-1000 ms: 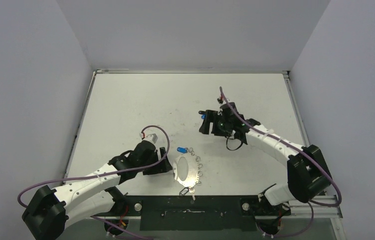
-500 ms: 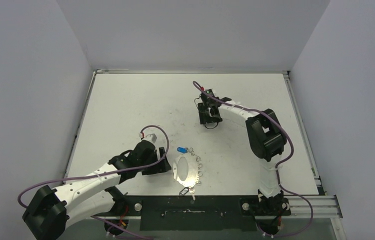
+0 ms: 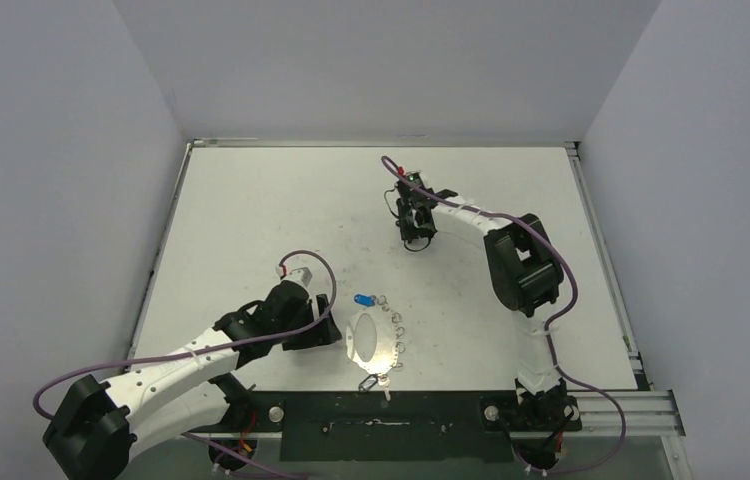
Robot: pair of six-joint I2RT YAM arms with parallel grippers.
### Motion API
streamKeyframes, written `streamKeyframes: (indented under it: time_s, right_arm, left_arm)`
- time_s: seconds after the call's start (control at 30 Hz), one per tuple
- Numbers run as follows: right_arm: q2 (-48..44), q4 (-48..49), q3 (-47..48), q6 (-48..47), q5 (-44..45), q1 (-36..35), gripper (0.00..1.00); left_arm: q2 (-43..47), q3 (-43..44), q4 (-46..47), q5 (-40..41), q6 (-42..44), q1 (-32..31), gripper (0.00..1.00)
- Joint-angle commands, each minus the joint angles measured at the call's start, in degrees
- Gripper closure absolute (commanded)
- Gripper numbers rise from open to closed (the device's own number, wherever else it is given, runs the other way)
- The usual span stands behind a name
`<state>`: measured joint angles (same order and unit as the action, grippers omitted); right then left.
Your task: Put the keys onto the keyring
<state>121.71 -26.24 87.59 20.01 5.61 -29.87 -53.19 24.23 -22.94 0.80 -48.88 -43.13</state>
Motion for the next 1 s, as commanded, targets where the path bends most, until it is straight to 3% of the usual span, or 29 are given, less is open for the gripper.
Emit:
streamKeyframes:
  time_s: [0.0,0.17,0.57,0.87,0.97]
  right_arm:
    - [2.57,-0.92,-0.11,-0.76,3.52,1.2,0.8]
    - [-0.08,-1.6,-1.43,-1.01,4.85,2.28,1.0]
    - [-20.73,-1.58,-11.83,-0.84,3.08,5.83,1.0]
    - [-39.21,-0.98,-32.36,3.09,-5.15,7.7,1.0]
    - [-45.93,-0.47,-39.58,5.9,-8.93,7.67,0.85]
  left_arm:
    - [1.02,0.96,0.32,-0.08,-0.14,0.27,0.3]
    - [1.75,0.65,0.31,-0.05,-0.24,0.27,0.29]
    - [1.71,0.46,0.34,0.39,0.04,0.37,0.29]
    - [0.81,1.17,2.24,-0.68,0.98,0.57,0.29]
    - [-0.41,0.91,4.85,-2.7,1.28,0.5,0.29]
